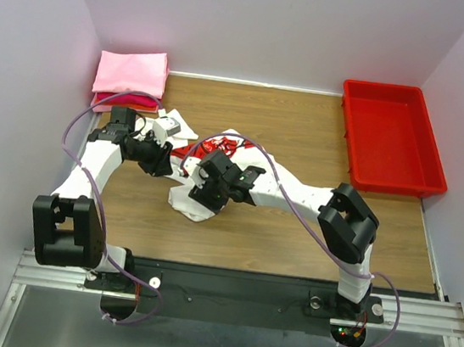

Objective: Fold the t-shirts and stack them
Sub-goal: Flatten the tshirt out

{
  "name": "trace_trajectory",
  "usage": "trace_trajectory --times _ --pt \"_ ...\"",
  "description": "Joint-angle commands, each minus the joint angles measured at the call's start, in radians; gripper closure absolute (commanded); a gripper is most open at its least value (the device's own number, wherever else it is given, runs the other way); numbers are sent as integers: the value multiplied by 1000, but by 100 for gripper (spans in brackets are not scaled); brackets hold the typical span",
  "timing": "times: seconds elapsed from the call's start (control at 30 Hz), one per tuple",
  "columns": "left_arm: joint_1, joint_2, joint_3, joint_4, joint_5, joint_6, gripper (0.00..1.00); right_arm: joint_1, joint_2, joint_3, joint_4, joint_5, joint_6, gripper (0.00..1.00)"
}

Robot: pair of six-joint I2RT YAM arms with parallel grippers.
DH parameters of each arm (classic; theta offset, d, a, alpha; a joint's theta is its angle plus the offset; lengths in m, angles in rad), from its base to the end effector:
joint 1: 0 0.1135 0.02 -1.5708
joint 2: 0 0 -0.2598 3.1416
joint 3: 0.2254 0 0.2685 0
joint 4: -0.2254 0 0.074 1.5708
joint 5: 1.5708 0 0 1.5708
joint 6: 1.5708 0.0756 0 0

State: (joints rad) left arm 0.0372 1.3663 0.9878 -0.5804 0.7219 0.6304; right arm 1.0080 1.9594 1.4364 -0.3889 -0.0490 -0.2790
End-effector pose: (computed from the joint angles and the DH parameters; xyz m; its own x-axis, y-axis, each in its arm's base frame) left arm 0.3093 -0.0385 0.2199 -0.4536 0.4259 -0.7829 0.7661 0.6352 -0.0983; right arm 0.2459 0.3967 0.1570 -0.1685 -0.7826 -0.5992 -0.9436 0.3038 -0.1314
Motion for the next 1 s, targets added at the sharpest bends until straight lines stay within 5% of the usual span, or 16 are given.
trace_trajectory --times 0.0,0.37,0.67,0.97 --pt "9 -1 -5 13 31 3 59 26 12 42 18 -61 27 37" --pt "29 -1 -5 13 27 5 59 61 128 75 18 -28 14 45" --pt "36 -7 11 -16 27 46 59 46 -28 93 15 -6 38 99" --pt "36 -4 54 -4 68 31 56 -242 -56 166 -17 -173 95 99"
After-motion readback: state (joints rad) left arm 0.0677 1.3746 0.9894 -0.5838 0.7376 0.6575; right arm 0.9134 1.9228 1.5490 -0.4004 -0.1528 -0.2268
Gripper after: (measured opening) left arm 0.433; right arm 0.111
